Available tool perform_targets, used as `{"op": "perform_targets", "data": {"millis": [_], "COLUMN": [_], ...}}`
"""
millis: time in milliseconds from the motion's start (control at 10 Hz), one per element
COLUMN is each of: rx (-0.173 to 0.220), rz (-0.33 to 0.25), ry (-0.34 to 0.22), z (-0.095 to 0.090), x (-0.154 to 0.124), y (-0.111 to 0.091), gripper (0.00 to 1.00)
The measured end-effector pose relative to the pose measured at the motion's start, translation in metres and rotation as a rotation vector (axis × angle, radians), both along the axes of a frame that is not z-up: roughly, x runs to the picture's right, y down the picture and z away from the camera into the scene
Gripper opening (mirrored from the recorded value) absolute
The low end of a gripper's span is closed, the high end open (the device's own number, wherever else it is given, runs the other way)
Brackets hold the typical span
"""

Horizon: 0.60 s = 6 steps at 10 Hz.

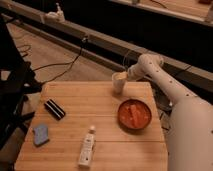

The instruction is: Pick up the ceramic cup

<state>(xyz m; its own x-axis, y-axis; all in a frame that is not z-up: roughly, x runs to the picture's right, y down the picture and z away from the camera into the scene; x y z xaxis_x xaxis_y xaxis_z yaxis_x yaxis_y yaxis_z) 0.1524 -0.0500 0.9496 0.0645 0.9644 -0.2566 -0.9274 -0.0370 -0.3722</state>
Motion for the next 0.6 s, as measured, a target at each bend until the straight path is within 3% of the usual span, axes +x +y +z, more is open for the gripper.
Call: {"op": "perform_targets", "data": {"millis": [400, 600], "rx": [-0.061, -0.061], "rz": [0.02, 0.039], "ry": [-0.05, -0.088], "z": [0.005, -0.007], "x": [-0.02, -0.028], "y": [0.017, 0.008], "gripper": [0.28, 0.1]}}
